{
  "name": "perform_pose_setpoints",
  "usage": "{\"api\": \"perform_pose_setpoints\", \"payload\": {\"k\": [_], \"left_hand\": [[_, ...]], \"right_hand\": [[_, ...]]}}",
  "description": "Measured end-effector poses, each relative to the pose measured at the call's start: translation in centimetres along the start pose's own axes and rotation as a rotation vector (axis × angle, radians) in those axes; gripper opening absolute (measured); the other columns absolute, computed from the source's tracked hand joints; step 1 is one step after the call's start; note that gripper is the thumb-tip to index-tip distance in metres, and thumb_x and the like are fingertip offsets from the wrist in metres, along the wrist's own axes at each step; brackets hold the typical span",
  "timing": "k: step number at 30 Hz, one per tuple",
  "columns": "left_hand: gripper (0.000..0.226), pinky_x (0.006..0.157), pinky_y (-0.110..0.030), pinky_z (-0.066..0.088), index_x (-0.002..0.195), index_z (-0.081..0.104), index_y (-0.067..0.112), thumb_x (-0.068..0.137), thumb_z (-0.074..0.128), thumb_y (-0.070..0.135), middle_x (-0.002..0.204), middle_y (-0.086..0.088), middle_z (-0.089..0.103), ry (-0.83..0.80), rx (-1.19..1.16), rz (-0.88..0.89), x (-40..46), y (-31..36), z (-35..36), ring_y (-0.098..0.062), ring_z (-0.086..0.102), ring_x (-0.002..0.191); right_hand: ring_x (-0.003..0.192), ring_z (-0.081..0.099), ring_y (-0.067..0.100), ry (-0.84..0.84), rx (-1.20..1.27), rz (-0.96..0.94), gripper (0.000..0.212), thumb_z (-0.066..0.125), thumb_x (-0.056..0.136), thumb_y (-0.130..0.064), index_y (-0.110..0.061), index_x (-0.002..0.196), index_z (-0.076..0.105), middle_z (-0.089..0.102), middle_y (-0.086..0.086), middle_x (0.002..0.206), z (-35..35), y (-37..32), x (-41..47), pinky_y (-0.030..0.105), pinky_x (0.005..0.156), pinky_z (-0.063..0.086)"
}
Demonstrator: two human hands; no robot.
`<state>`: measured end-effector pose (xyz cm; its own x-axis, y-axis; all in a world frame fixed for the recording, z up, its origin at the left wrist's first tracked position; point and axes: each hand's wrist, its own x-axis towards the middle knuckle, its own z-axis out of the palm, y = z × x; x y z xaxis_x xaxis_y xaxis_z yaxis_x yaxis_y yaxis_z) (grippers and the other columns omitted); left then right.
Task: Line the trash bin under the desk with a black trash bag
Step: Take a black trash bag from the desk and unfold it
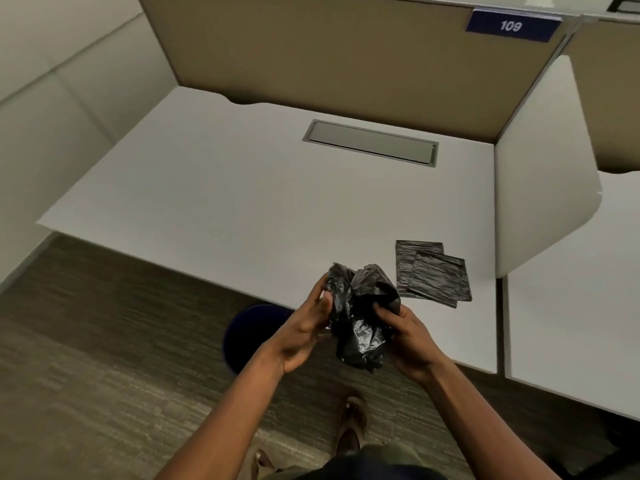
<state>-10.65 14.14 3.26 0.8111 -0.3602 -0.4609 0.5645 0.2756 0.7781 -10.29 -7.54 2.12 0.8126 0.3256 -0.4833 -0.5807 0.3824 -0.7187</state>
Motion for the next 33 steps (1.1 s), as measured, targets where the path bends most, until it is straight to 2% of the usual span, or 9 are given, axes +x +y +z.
{"api": "perform_pose_setpoints", "payload": {"k": [4, 8, 11, 14, 20, 24, 29, 31, 33], "left_hand": [[0.077, 0.115, -0.053, 0.045, 0.143, 0.059, 0.023, 0.075, 0.089, 0.043, 0.145, -0.007, 0.066, 0.062, -0.079, 0.048, -4.7, -0.1, -2.7, -0.027, 0.06, 0.136], [0.029, 0.103, -0.064, 0.051, 0.113, 0.077, 0.017, 0.085, 0.072, 0.012, 0.124, -0.013, 0.075, 0.295, -0.371, 0.084, -9.2, -0.8, -8.7, -0.034, 0.072, 0.116], [0.027, 0.101, -0.065, 0.052, 0.109, 0.073, 0.006, 0.084, 0.064, 0.011, 0.118, -0.018, 0.075, 0.395, -0.56, 0.075, -13.7, -2.1, -14.8, -0.038, 0.074, 0.109], [0.036, 0.096, -0.057, 0.056, 0.117, 0.073, 0.005, 0.085, 0.059, 0.014, 0.116, -0.018, 0.078, 0.478, -0.609, 0.057, -18.0, -4.0, -20.1, -0.036, 0.077, 0.104], [0.038, 0.073, -0.041, 0.066, 0.121, 0.07, 0.003, 0.086, 0.063, 0.018, 0.105, -0.014, 0.081, 0.642, -0.651, -0.033, -22.5, -6.9, -27.2, -0.025, 0.081, 0.088], [0.029, 0.068, -0.036, 0.065, 0.123, 0.066, 0.004, 0.103, 0.051, 0.018, 0.104, -0.013, 0.081, 0.723, -0.589, -0.111, -22.0, -8.2, -30.0, -0.024, 0.079, 0.085], [0.044, 0.112, -0.05, 0.043, 0.147, 0.052, 0.007, 0.107, 0.051, 0.025, 0.155, -0.017, 0.052, 0.966, -0.224, -0.193, -21.4, -7.5, -31.2, -0.036, 0.052, 0.138], [0.044, 0.103, -0.042, 0.046, 0.145, 0.055, 0.013, 0.105, 0.056, 0.031, 0.149, -0.013, 0.058, 1.049, 0.026, -0.089, -21.6, -5.8, -29.7, -0.033, 0.055, 0.133], [0.033, 0.088, -0.036, 0.052, 0.127, 0.069, 0.018, 0.101, 0.061, 0.037, 0.121, -0.005, 0.074, 0.938, 0.064, 0.078, -21.9, -3.2, -26.7, -0.031, 0.068, 0.117]], "right_hand": [[0.11, 0.075, 0.031, -0.021, 0.019, -0.003, 0.035, 0.073, 0.086, -0.02, -0.008, 0.118, 0.078, 0.076, 0.019, 0.122, 5.4, 1.7, 0.1, 0.037, 0.087, 0.062], [0.098, 0.078, 0.036, 0.076, 0.101, 0.014, 0.041, 0.071, 0.084, -0.017, 0.001, 0.121, 0.072, 0.077, 0.025, 0.116, 8.4, 2.6, 0.3, 0.047, 0.088, 0.064], [0.096, 0.079, 0.032, 0.15, 0.062, -0.022, 0.029, 0.073, 0.083, -0.023, -0.008, 0.107, 0.082, 0.079, 0.019, 0.112, 9.1, 2.7, 0.3, 0.045, 0.083, 0.065], [0.092, 0.079, 0.031, 0.2, 0.048, -0.029, 0.035, 0.072, 0.09, -0.024, -0.005, 0.119, 0.075, 0.079, 0.02, 0.113, 9.0, 2.7, 0.2, 0.046, 0.089, 0.062], [0.09, 0.079, 0.03, 0.196, 0.041, -0.072, 0.034, 0.072, 0.092, -0.022, -0.001, 0.119, 0.073, 0.078, 0.021, 0.113, 9.8, 2.7, -0.4, 0.039, 0.075, 0.066], [0.095, 0.078, 0.03, 0.219, 0.004, -0.091, 0.03, 0.067, 0.098, -0.022, -0.003, 0.12, 0.073, 0.077, 0.021, 0.117, 12.5, 4.3, 0.0, 0.041, 0.08, 0.065], [0.09, 0.08, 0.028, 0.248, -0.072, -0.118, 0.035, 0.068, 0.097, -0.035, -0.009, 0.12, 0.073, 0.08, 0.015, 0.112, 16.9, 6.6, 0.3, 0.039, 0.072, 0.065], [0.087, 0.081, 0.031, 0.259, -0.217, -0.101, 0.044, 0.069, 0.092, -0.047, -0.009, 0.113, 0.074, 0.082, 0.015, 0.106, 19.4, 8.3, 0.4, 0.037, 0.066, 0.064], [0.082, 0.081, 0.029, 0.252, -0.412, -0.093, 0.058, 0.063, 0.085, -0.066, -0.013, 0.102, 0.077, 0.083, 0.013, 0.096, 22.3, 10.5, 0.6, 0.034, 0.062, 0.064]]}}
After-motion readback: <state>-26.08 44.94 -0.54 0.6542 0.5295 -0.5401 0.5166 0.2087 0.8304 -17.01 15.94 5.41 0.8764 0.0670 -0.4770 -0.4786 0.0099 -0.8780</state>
